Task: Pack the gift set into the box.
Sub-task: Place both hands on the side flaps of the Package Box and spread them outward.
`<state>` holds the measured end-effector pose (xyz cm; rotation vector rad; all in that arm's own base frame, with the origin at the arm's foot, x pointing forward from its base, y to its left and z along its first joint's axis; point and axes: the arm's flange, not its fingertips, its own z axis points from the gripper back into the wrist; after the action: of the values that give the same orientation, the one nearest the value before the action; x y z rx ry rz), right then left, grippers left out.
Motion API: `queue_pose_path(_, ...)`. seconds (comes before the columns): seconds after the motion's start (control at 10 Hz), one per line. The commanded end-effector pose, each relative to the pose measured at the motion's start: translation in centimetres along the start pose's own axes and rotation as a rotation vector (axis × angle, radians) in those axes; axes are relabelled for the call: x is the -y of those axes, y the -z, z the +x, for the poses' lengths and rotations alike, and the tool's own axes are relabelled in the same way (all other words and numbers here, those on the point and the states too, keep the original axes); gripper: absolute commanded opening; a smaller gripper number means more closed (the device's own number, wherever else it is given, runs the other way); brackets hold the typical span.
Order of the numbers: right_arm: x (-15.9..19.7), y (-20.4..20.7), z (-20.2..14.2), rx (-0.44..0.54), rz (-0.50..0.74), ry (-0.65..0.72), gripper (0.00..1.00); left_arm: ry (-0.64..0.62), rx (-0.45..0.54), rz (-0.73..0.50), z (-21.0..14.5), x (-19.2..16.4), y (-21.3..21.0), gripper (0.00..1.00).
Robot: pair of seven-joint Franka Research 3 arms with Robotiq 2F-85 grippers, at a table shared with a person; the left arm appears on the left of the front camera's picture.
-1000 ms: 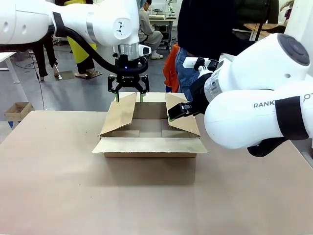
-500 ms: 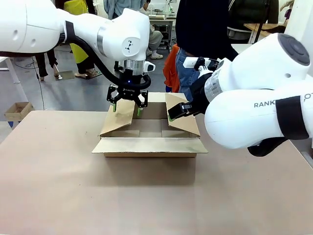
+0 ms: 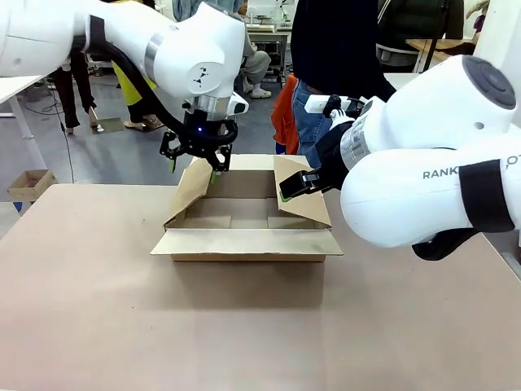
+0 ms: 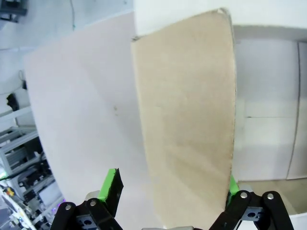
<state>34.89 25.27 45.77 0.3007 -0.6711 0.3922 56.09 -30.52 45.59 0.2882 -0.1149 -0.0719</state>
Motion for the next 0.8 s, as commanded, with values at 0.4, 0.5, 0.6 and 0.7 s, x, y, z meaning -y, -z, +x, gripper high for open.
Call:
queue_pose_path(0.4, -0.2, -0.4, -0.4, -0.006, 0.000, 0.014, 1.00, -0.172, 0.060, -0.014, -1.9, -6.5, 0.0, 1.00)
queue_pose_path(0.5, -0.2, -0.4, -0.4, -0.006, 0.000, 0.014, 1.00, -0.194, 0.047, -0.040, -2.1, -7.6, 0.5, 1.00)
queue_pose_path(0.6, -0.2, -0.4, -0.4, -0.006, 0.000, 0.014, 1.00, -0.226, 0.029, -0.075, -2.3, -9.0, 1.1, 1.00)
queue_pose_path(0.7, -0.2, -0.4, -0.4, -0.006, 0.000, 0.014, 1.00, -0.259, 0.014, -0.145, -2.7, -10.9, 1.9, 1.00)
